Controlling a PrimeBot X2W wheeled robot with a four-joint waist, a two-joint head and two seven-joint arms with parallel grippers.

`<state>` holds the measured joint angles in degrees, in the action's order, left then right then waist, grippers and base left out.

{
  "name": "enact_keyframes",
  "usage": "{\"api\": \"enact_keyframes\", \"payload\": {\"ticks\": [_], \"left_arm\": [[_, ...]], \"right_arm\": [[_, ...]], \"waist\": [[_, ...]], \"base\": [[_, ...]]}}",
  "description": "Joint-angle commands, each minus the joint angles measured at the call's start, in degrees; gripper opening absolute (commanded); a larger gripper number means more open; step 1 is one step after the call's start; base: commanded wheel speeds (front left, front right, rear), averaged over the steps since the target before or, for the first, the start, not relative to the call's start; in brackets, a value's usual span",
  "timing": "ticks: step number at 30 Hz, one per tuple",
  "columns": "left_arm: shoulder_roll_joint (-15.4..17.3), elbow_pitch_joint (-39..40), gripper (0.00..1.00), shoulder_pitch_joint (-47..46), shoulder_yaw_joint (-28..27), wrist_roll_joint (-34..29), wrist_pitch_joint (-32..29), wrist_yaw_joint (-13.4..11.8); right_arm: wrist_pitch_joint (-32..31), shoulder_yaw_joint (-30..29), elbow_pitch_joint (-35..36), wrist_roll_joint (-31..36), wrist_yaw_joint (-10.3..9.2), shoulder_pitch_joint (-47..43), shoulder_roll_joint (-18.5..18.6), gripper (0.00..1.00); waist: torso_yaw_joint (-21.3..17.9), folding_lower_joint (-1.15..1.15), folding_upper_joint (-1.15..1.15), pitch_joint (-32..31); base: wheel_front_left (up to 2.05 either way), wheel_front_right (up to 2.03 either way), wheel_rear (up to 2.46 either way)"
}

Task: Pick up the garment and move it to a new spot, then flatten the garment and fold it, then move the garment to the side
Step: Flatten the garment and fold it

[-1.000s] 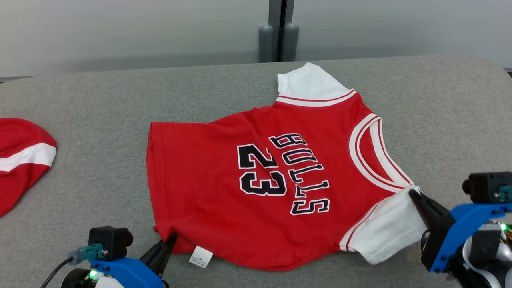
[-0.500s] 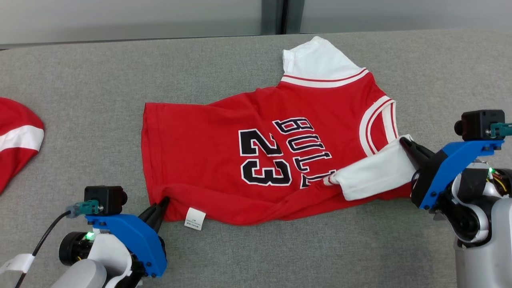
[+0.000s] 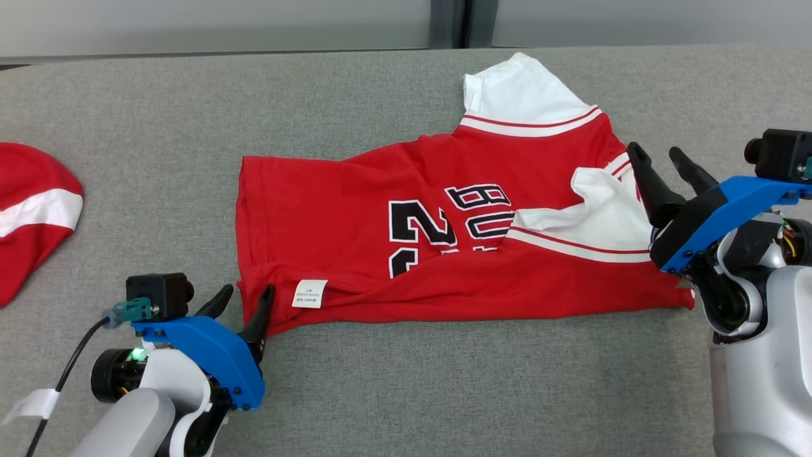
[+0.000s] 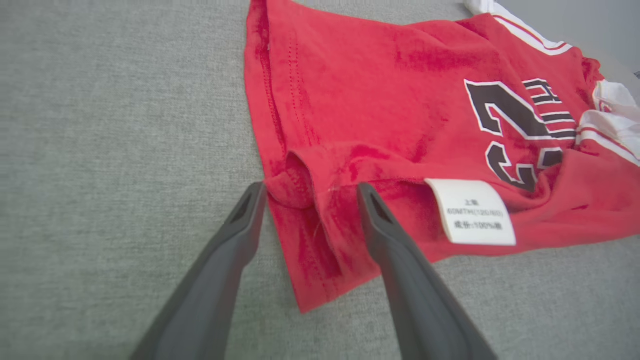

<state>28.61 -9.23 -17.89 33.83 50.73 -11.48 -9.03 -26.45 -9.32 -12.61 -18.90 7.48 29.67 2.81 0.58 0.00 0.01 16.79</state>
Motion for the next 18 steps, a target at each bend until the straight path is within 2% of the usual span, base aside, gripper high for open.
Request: {"api": "enact_keyframes", "payload": {"ticks": [1,6,11,18], "left_arm": [[0.3,-0.1,1.00,1.2,-0.1,-0.5,0.6,-0.2],[1.1,1.0,1.00,4.0,-0.5,-1.1,2.6,-1.7],[1.9,2.5,1.00,7.1,-0.2,-2.3,4.7,-3.1],[0.4,2.5,1.00,9.7,1.3,-3.4,6.8,-4.3]], "right_arm": [[2.0,0.1,-0.2,0.2,0.03,0.7,0.2,1.00],[4.3,-0.7,0.6,1.3,0.03,-2.0,0.2,1.00],[3.6,-1.8,2.9,2.8,0.03,-6.7,0.2,1.00],[4.9,-3.4,4.2,3.4,0.03,-14.0,0.2,1.00]], "waist": [[-0.1,0.00,-0.01,-0.7],[-0.1,0.00,-0.01,-2.5],[-0.3,0.00,-0.01,-4.3],[-0.7,0.00,-0.01,-6.0]], "base": [[0.00,0.00,0.00],[0.00,0.00,0.00],[0.00,0.00,0.00],[0.00,0.00,0.00]]}}
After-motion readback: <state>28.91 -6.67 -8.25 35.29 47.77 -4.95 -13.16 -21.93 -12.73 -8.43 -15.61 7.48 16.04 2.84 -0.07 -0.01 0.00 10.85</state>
